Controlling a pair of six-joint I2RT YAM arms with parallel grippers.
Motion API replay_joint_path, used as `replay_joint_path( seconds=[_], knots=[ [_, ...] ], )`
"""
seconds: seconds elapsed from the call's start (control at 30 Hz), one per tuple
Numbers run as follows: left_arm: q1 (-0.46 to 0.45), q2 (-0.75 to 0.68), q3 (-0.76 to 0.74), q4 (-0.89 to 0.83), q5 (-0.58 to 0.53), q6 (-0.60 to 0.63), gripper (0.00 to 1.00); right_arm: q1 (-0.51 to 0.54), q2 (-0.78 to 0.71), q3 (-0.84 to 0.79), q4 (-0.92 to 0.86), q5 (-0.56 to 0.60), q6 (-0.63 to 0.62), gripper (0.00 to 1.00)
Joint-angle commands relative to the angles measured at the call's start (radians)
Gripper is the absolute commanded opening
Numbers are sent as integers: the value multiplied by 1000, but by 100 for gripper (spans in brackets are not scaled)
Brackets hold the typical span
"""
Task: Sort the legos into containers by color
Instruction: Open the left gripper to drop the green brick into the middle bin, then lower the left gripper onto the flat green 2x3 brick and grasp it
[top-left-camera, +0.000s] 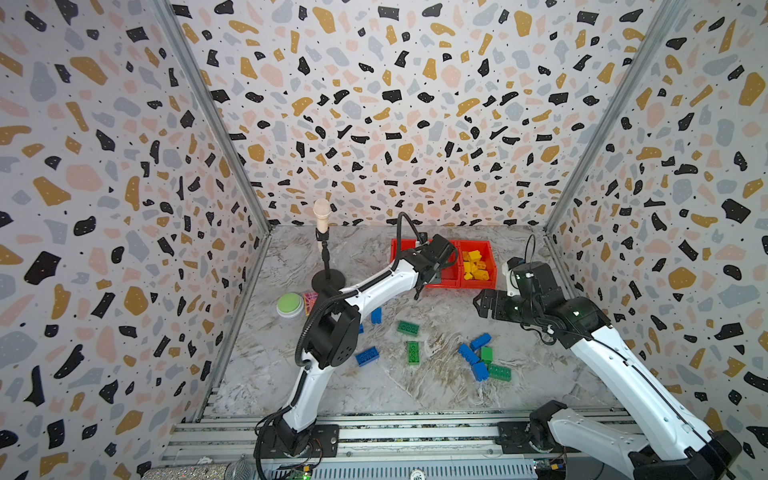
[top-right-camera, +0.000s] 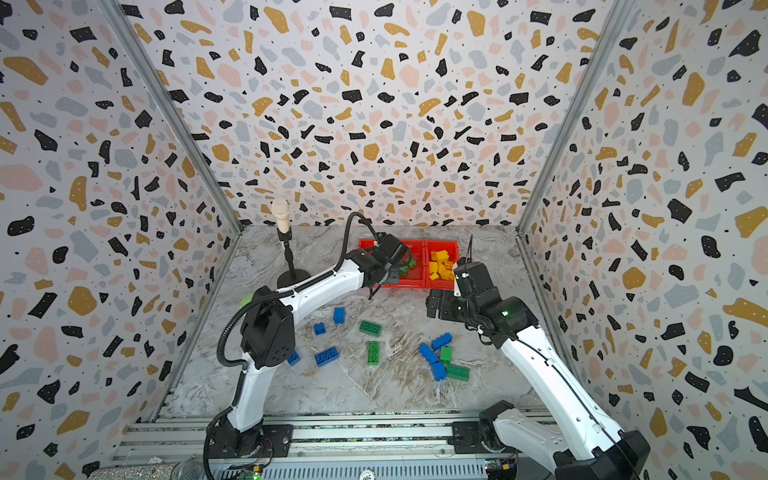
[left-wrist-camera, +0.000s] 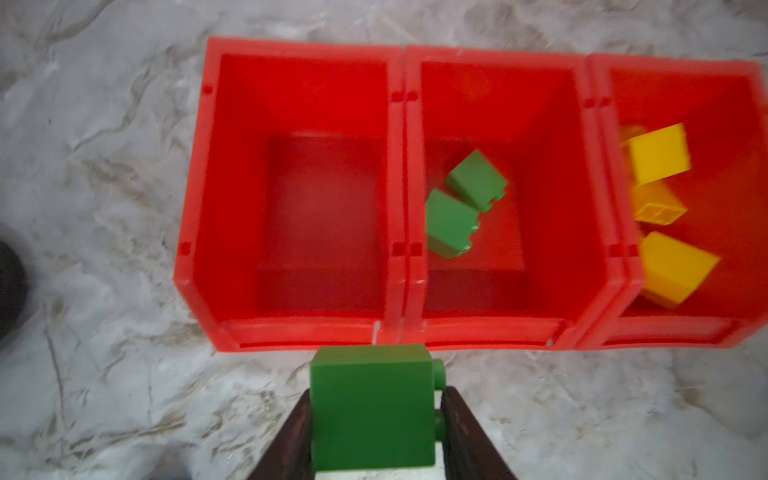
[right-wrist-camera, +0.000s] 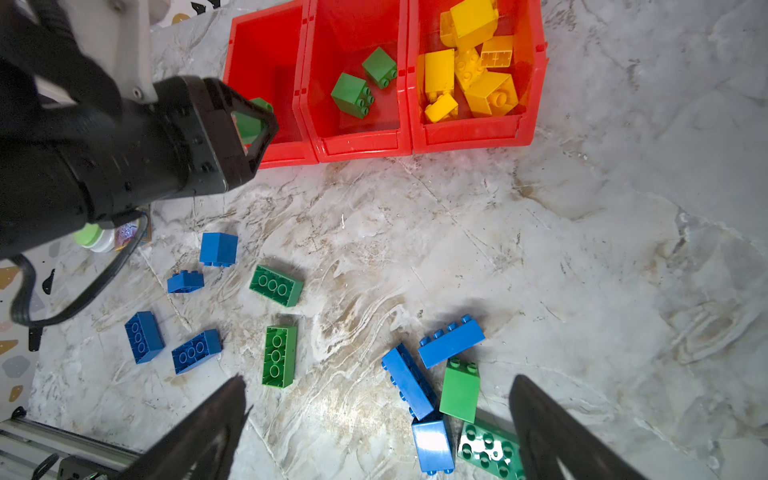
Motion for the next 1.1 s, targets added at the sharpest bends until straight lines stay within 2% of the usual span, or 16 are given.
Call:
replay_joint_path(
  seconds=[0.0, 0.13, 0.33, 0.43, 0.53, 0.6, 0.67, 0.73, 0.83, 1.07],
  knots=[
    [-5, 50, 73, 9, 23, 66, 39, -5, -29, 22, -43, 34, 32, 99],
    [-5, 87, 103, 151, 74, 77, 40, -6, -40, 32, -60, 55, 53, 99],
    [13, 201, 215, 231, 98, 92, 47, -5, -77, 55, -69, 99, 96, 99],
    [30, 248, 269, 253, 138, 89, 58, -6, -78, 77, -79, 118, 106, 99],
    [47, 279, 321, 273, 195, 91, 83, -5, -67, 93, -87, 118, 109, 99],
    [50, 281, 337, 283, 229, 92, 93, -2, -65, 96, -90, 113, 111, 99],
    [50, 261, 330, 283, 237, 92, 96, -1, -68, 96, -87, 115, 115, 99],
    [50, 222, 291, 284, 243, 92, 96, -1, -65, 98, -88, 118, 111, 99],
    [46, 116, 150, 295, 239, 86, 97, -1, -50, 103, -85, 111, 89, 99],
    [16, -243, -400, 353, 193, 126, 96, 1, -21, 70, -20, 22, 29, 99]
  ],
)
